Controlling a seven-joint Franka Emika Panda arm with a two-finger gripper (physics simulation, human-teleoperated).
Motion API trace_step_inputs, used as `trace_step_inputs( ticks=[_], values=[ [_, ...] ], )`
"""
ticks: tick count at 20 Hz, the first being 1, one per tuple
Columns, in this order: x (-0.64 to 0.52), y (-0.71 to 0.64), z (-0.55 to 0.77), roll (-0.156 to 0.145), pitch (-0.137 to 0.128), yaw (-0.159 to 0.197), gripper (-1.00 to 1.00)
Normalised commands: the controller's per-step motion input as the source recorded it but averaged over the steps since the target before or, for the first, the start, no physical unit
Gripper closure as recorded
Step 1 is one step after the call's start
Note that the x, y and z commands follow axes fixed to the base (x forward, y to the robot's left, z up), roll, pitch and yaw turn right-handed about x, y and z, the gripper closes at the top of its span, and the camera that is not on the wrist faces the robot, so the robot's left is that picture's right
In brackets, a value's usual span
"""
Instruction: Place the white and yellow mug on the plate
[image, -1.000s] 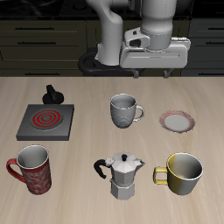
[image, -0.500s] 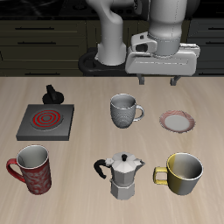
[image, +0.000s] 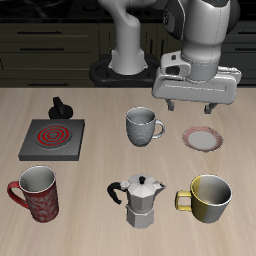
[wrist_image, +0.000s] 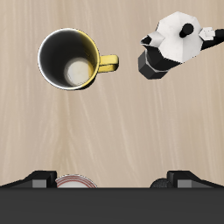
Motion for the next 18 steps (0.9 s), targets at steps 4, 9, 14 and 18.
trace_step_inputs(
  ticks=[4, 9, 14, 18],
  values=[
    [0.17, 0.24, -0.06, 0.005, -0.017, -0.011, -1.00],
    [0.19, 0.10, 0.06, 0.004, -0.014, -0.044, -1.00],
    [0.24, 0.01, 0.26, -0.023, -0.053, -0.049, -1.00],
    [0.22, -0.07, 0.04, -0.028, -0.006, -0.044, -1.00]
  ],
)
